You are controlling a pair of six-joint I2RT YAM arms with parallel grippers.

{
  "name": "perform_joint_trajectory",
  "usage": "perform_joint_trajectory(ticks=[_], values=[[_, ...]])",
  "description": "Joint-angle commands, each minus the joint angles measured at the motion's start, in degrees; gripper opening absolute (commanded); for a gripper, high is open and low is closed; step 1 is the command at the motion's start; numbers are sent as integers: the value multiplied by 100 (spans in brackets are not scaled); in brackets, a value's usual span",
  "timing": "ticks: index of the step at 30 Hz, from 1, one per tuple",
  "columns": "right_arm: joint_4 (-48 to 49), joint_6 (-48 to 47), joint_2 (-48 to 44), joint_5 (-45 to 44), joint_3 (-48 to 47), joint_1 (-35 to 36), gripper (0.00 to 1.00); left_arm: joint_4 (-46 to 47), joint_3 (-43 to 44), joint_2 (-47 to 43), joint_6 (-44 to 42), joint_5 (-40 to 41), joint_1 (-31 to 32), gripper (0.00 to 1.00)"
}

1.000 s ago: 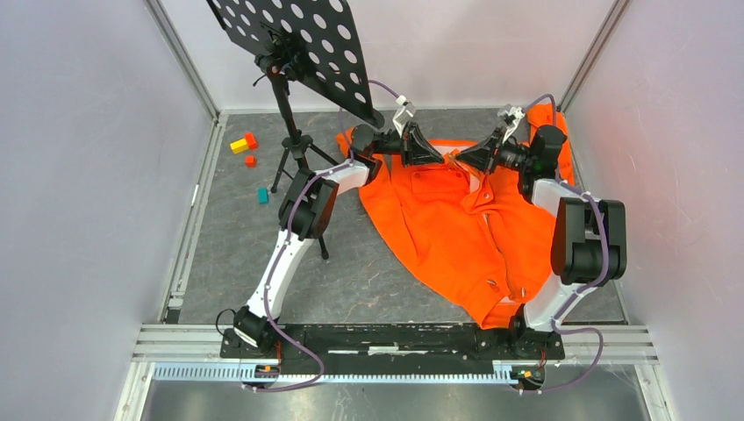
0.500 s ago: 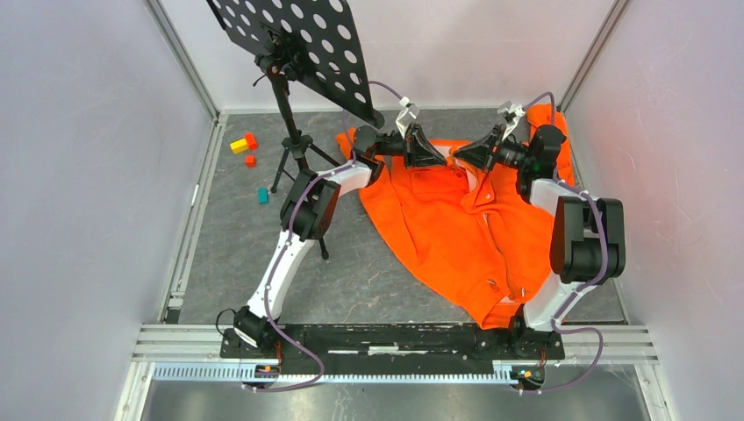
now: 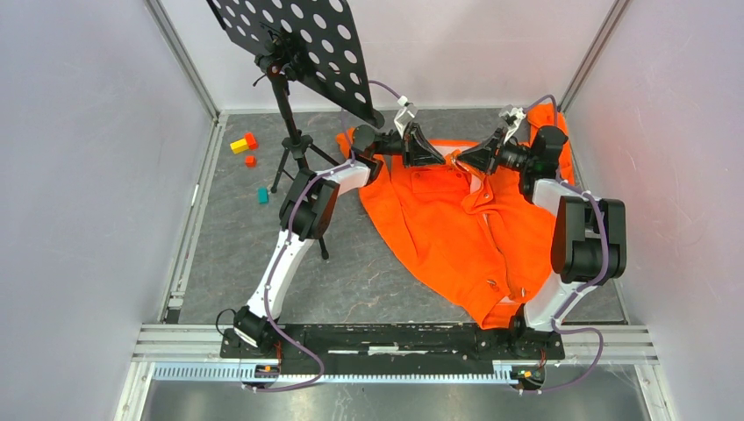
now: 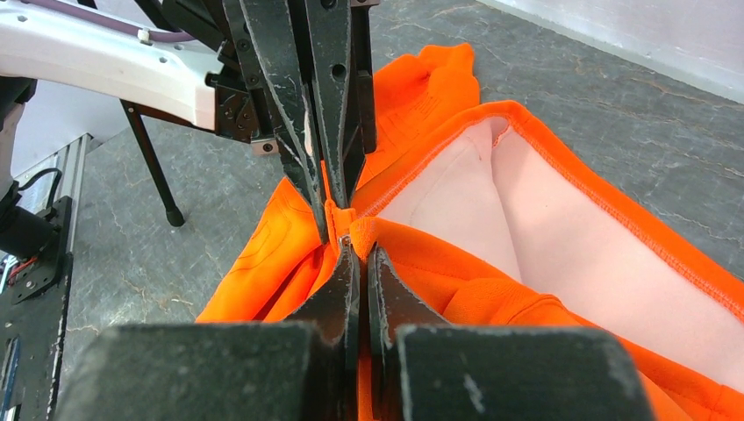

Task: Zip up the jacket

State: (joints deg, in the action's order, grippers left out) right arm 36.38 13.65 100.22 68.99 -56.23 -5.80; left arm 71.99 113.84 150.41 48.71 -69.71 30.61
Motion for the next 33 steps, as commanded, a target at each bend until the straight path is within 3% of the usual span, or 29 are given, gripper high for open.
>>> perform_joint_trajectory(ticks=[1,10,33], values=[[73,-55,-149,136,-46,-17,0,280,222,-8,183,-25,-18,2],[804,547,-102,226,46,37,0,289,226,-23,192,-42,-7,2],[383,248,-54,92,-15,-26,0,403,191,-56,226,-56,-20,2]])
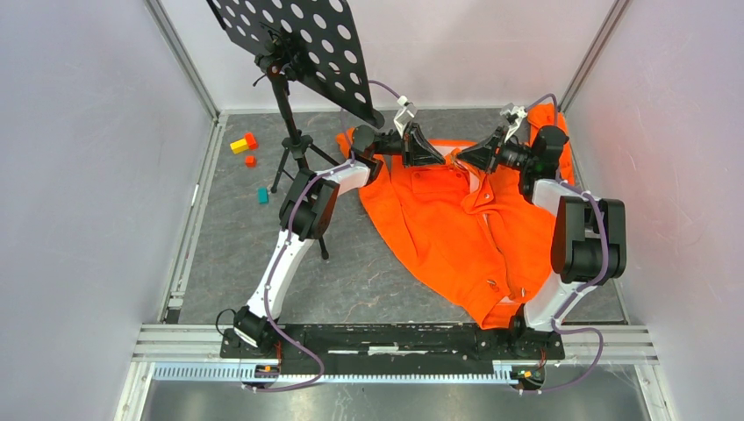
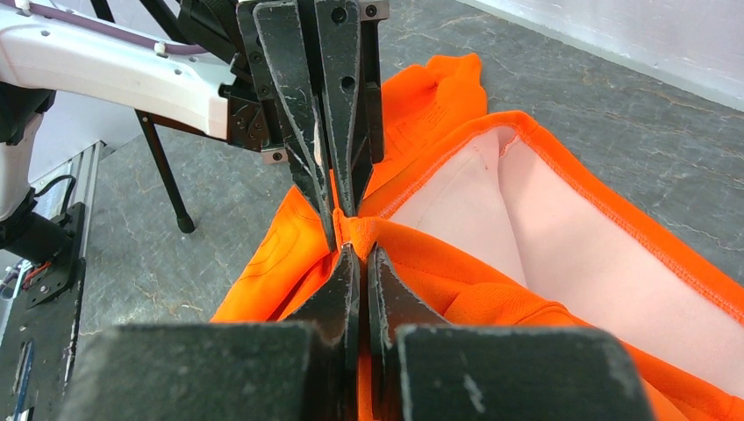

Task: Zip up the jacket

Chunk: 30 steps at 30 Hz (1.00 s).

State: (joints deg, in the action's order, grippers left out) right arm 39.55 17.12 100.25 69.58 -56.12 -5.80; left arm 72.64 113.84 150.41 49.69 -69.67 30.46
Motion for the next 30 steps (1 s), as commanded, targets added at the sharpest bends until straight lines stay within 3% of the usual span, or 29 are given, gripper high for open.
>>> perform_joint_trajectory(ticks=[1,17,21,30], values=[[69,-97,-55,25,-31,-26,0,353,193,-58,141,-55,-1,2],[207,5,-110,-15,35,-96,0,373,173,-51,164,-82,-5,2],[853,498,-95,37,170,-149,0,347,173,-38,146,-92,-11,2],[305,109,21,-16,17,-5,0,391,210,-38,190,-74,-8,2]])
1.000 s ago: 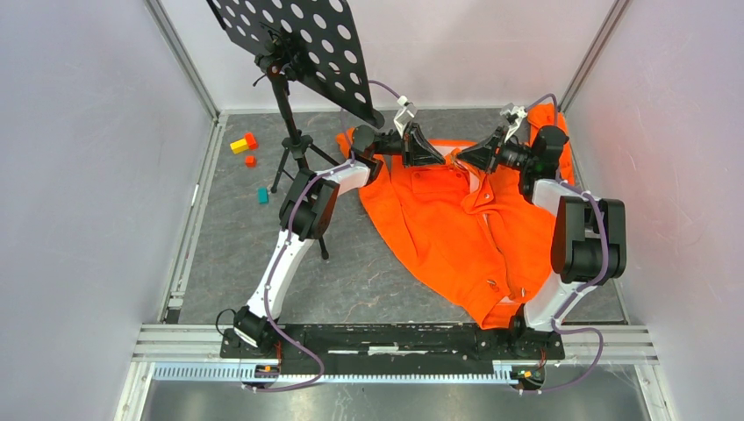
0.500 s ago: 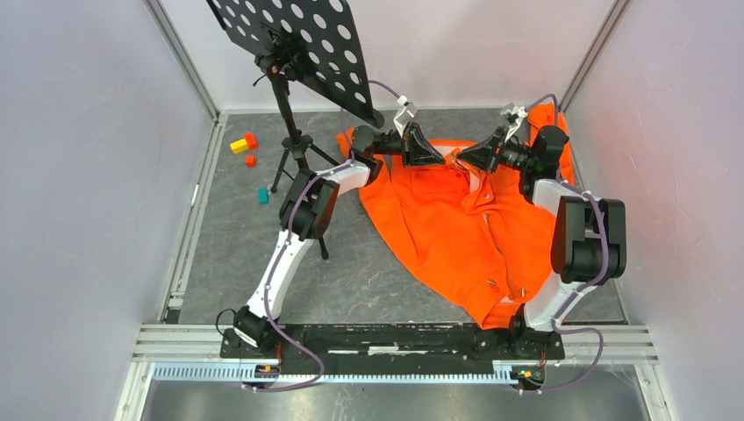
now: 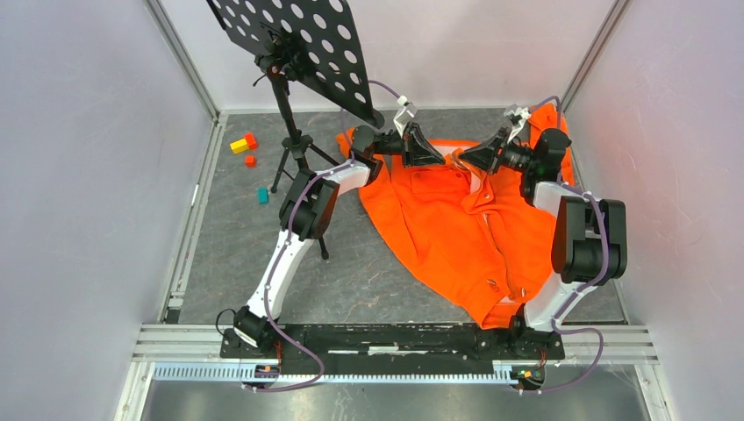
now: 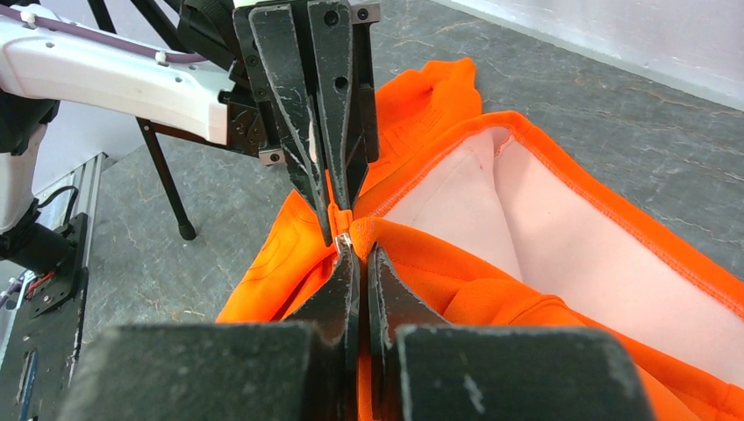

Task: Zip up the jacket

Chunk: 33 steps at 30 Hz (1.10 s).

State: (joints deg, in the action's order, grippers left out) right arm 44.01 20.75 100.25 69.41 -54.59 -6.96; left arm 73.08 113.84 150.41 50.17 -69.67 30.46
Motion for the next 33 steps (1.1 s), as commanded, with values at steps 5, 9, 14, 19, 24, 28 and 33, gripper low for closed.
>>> perform_joint_trajectory(ticks=[5,9,14,19,24,28,33], values=[[-436,-489,12,-30,-210,151,0,435,209,-20,229,-67,-5,2],[-397,-457,16,-42,-210,151,0,449,204,-38,239,-83,0,2],[-213,-310,4,-26,-181,159,0,514,191,-34,291,-89,9,2],[498,229,-7,48,-57,156,0,496,208,-12,291,-86,30,2],[697,385,25,93,-34,177,0,436,235,-5,265,-99,48,2],[703,378,69,92,-43,204,0,443,253,-25,265,-112,48,2],[702,389,18,55,-7,96,0,462,209,-47,256,-130,39,2]])
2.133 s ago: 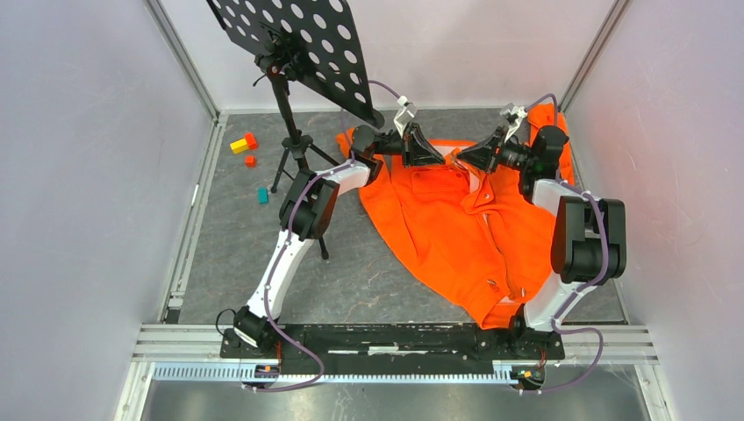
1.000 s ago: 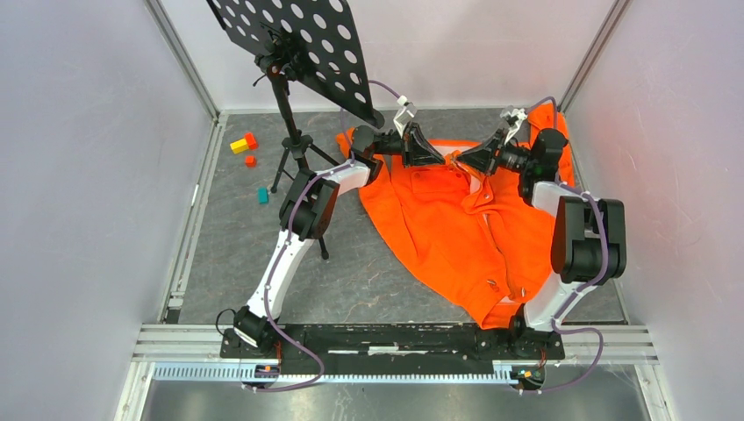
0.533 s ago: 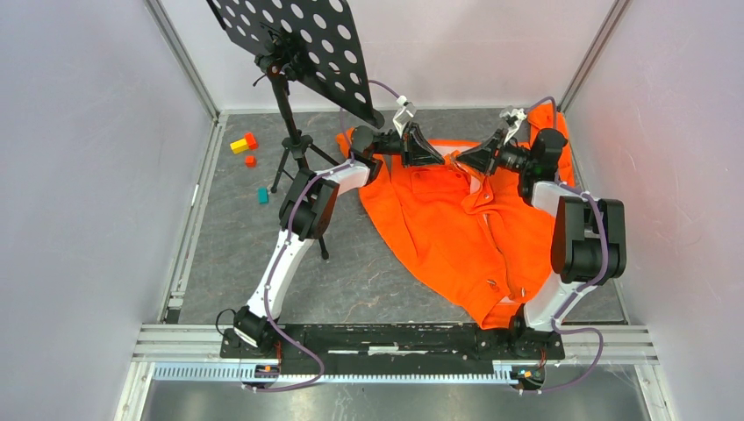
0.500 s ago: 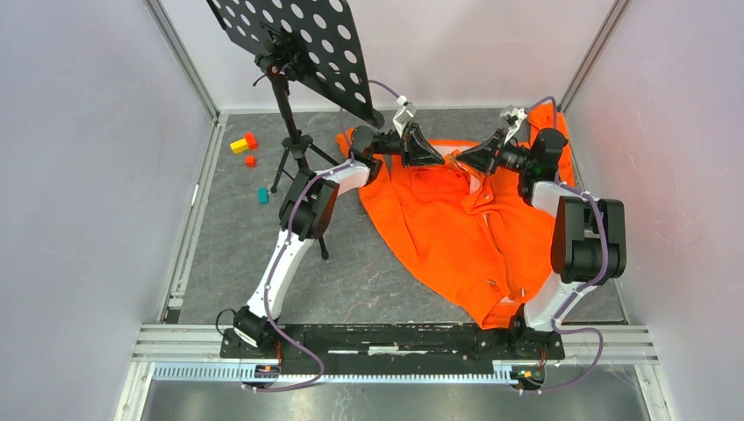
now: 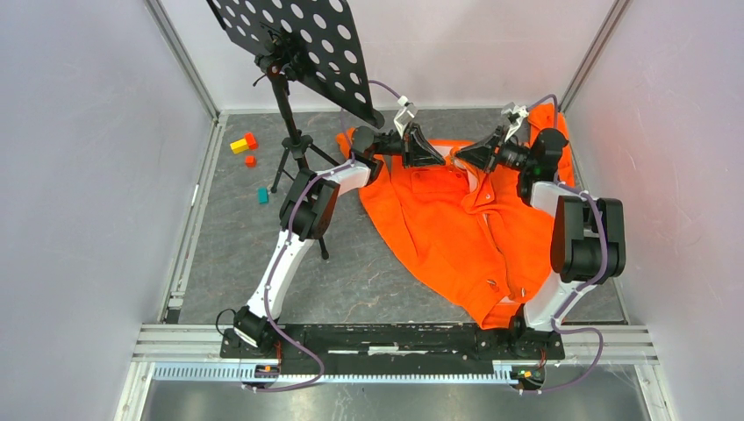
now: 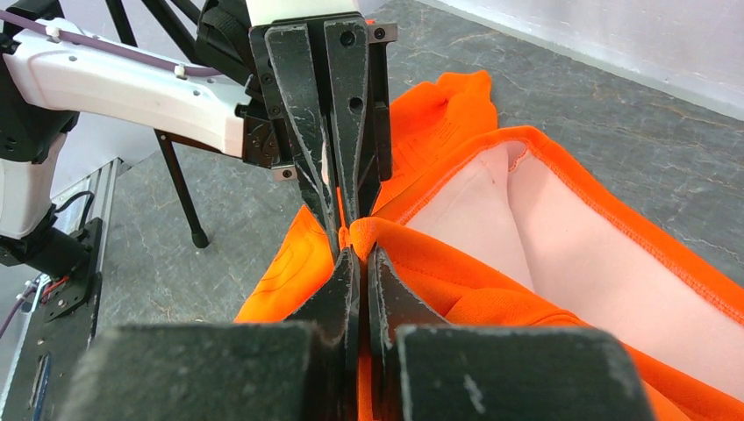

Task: Zip up the jacket

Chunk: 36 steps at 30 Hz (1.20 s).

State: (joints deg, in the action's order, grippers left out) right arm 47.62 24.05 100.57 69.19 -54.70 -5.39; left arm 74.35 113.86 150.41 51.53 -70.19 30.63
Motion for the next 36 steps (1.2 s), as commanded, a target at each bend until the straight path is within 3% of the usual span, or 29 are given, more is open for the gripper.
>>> perform_joint_trajectory(ticks=[1,20,36], values=[[333,49,-31,75,11,-82,0,343,199,-39,121,-74,22,2],[-491,-553,30,85,-180,11,0,383,242,-49,146,-37,-11,2],[-541,-581,-139,20,-107,-80,0,336,220,-44,121,-66,-48,2]])
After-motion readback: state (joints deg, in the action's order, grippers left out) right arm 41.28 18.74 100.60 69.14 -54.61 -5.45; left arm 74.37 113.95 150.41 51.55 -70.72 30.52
